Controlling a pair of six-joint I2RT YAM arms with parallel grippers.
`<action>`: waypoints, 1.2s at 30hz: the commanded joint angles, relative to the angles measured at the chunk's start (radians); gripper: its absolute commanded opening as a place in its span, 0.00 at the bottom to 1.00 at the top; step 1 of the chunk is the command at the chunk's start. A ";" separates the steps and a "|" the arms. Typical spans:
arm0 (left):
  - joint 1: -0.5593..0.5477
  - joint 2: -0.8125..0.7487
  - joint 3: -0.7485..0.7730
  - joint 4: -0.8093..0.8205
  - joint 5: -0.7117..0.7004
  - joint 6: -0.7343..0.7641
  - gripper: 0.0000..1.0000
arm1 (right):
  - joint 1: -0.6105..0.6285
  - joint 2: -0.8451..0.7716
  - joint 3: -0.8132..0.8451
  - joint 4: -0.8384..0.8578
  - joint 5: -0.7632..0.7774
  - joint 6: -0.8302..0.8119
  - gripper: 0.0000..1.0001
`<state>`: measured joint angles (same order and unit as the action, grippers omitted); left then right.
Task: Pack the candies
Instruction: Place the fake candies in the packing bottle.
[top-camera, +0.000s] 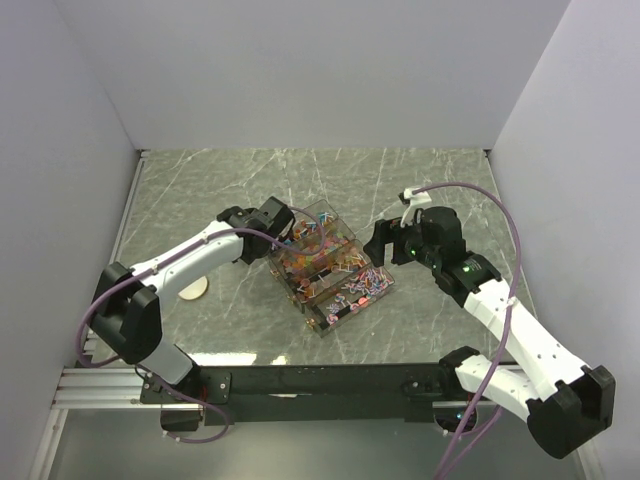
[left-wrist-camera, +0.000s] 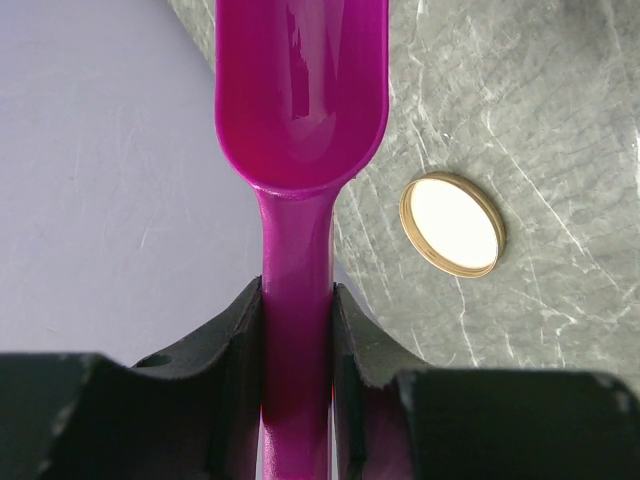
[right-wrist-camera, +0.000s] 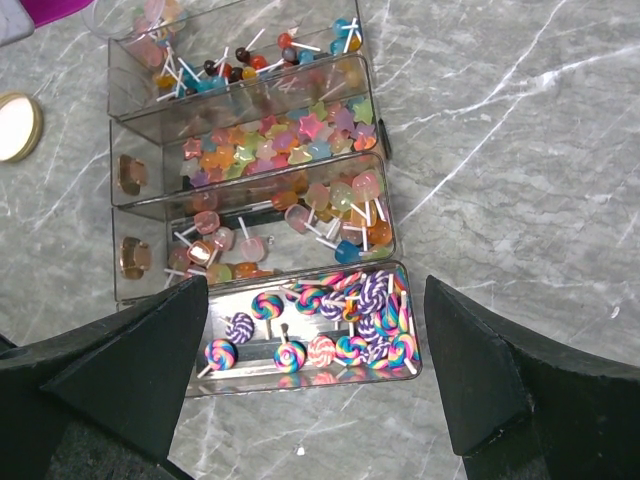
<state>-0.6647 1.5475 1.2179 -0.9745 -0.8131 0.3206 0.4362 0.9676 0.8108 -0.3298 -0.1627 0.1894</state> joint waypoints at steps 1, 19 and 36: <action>-0.006 -0.062 0.012 -0.010 -0.028 0.011 0.01 | 0.006 0.006 -0.006 0.034 -0.005 -0.008 0.94; -0.050 -0.247 0.089 -0.066 0.607 -0.089 0.01 | 0.006 0.181 0.074 0.014 0.018 0.005 0.87; -0.058 -0.144 0.124 -0.087 0.752 -0.143 0.01 | -0.005 0.667 0.369 0.075 -0.009 -0.096 0.50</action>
<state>-0.7174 1.3914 1.2930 -1.0603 -0.0757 0.1986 0.4339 1.5833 1.1194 -0.2966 -0.1455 0.1310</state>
